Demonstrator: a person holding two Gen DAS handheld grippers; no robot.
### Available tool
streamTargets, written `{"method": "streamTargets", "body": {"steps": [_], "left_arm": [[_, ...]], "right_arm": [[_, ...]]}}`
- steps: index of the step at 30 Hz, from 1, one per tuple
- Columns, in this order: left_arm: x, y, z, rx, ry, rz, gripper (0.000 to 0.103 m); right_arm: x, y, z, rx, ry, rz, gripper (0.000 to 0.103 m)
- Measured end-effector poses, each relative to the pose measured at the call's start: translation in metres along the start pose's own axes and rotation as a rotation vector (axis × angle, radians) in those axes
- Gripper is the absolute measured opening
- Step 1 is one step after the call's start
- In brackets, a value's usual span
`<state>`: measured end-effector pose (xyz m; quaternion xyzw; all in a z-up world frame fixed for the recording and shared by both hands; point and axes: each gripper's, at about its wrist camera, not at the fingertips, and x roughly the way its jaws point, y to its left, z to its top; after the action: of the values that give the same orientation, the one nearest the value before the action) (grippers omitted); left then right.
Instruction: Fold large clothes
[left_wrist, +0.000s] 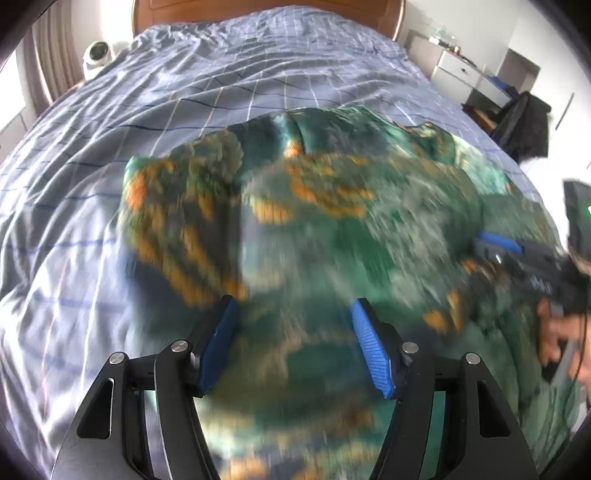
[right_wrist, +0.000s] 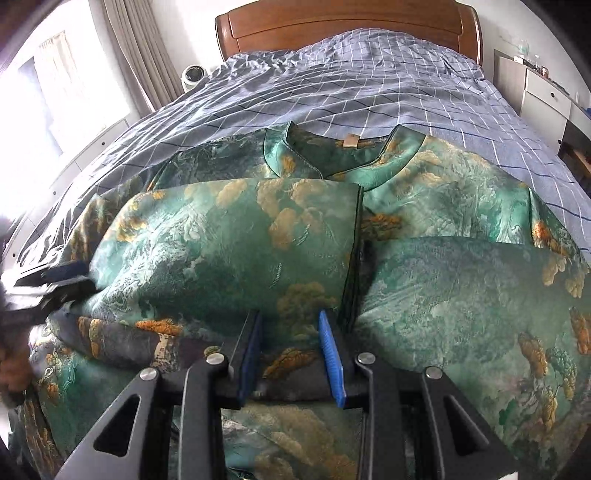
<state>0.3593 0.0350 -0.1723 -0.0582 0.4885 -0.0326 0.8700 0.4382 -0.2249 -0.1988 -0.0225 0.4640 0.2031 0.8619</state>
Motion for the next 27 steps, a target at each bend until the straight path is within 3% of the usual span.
{"method": "streamTargets", "body": {"steps": [6,9,13,15,17,22,27], "left_arm": [[-0.047,-0.023,-0.052,0.108,-0.045,0.027,0.071],[-0.057,-0.035,-0.091,0.169,-0.039,0.045,0.071],[-0.069,-0.043,-0.147,0.208,-0.041,0.103,0.070],[-0.080,-0.044,-0.158,0.195,-0.032,0.103,0.071],[-0.093,-0.042,-0.171,0.162,-0.006,0.069,0.072],[-0.108,-0.048,-0.205,0.224,0.084,0.080,0.075],[-0.142,-0.041,-0.234,0.269,0.129,0.119,0.076]], "right_arm": [[-0.029,0.000,-0.002,0.064,0.011,-0.029,0.035],[-0.065,0.002,-0.025,0.066,-0.009,0.009,0.035],[-0.095,0.009,-0.089,-0.026,0.073,-0.026,0.036],[-0.105,0.010,-0.125,-0.051,0.112,-0.059,0.036],[-0.129,0.013,-0.163,-0.074,0.092,-0.097,0.036],[-0.174,0.013,-0.214,-0.025,0.088,-0.128,0.036],[-0.206,0.006,-0.261,0.007,0.200,-0.145,0.036]]}}
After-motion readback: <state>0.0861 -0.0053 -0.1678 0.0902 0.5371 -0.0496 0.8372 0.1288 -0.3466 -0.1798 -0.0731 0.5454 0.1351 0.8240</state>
